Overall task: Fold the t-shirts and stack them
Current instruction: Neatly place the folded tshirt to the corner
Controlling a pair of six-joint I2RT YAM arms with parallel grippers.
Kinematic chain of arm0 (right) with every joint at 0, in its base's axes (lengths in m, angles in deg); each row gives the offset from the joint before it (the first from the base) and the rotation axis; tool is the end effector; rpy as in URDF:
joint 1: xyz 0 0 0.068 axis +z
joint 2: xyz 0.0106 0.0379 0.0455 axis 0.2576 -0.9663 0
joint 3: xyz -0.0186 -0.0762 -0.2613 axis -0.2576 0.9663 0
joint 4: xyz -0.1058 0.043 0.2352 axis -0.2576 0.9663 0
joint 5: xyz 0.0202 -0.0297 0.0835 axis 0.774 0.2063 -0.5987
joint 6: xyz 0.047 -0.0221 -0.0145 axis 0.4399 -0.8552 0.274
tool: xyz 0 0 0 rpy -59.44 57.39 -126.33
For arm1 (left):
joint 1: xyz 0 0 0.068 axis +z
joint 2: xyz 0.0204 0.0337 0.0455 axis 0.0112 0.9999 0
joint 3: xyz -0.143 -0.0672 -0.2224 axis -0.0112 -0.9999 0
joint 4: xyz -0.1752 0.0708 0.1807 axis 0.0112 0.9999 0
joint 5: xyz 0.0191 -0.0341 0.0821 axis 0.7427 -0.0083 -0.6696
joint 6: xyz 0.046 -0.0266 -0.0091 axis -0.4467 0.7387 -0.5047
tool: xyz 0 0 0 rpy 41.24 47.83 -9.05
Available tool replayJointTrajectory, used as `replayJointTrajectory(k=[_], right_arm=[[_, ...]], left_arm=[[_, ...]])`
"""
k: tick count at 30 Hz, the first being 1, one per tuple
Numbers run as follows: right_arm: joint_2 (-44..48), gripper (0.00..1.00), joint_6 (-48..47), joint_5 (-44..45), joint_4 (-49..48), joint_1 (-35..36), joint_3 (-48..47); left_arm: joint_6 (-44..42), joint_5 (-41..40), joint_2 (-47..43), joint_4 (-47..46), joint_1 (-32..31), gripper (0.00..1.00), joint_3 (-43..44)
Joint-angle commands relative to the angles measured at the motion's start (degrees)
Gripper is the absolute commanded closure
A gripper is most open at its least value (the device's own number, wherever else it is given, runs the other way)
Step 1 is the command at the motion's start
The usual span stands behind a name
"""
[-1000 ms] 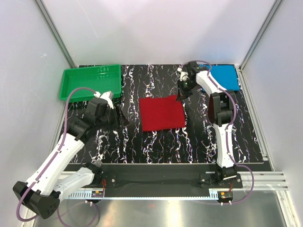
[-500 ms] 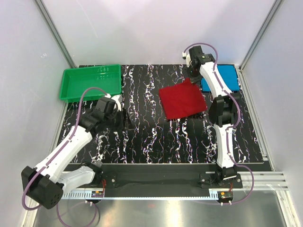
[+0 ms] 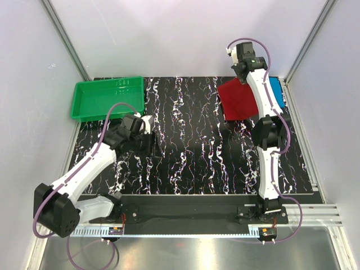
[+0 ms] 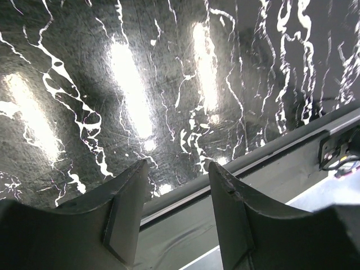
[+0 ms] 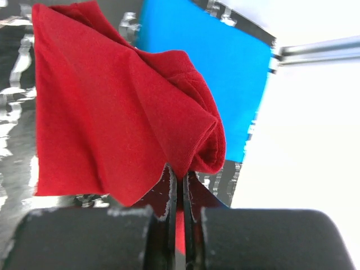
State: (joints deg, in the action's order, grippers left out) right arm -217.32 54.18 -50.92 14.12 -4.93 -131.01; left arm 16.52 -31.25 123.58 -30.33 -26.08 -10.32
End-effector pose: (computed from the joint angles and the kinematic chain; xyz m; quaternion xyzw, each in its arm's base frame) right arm 0.5046 0.0771 0.3256 -0.2276 0.8916 -0.2033 0.3345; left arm 0.1983 -0.1106 0.2672 0.0567 0.9452 -0.2466 0.2061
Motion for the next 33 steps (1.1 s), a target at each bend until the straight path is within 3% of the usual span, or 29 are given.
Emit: replayJointTrajectory(k=[1,9,33], right_arm=[[2.9,1.00,-4.5,4.0,-5.8,-0.9,-1.0],[2.8,1.00,-8.0,5.1,-6.0,-1.1,-6.8],[6.7,1.00,-12.9,6.4,-7.5,-2.3,-6.7]], left_arm=[[-3.8,2.3,1.3,-1.6,0.9,0.48,1.1],[-6.9,3.4,4.0,-0.4,2.9,0.48,2.7],[-6.6,6.4,7.9,-2.4,4.1,0.50,3.0]])
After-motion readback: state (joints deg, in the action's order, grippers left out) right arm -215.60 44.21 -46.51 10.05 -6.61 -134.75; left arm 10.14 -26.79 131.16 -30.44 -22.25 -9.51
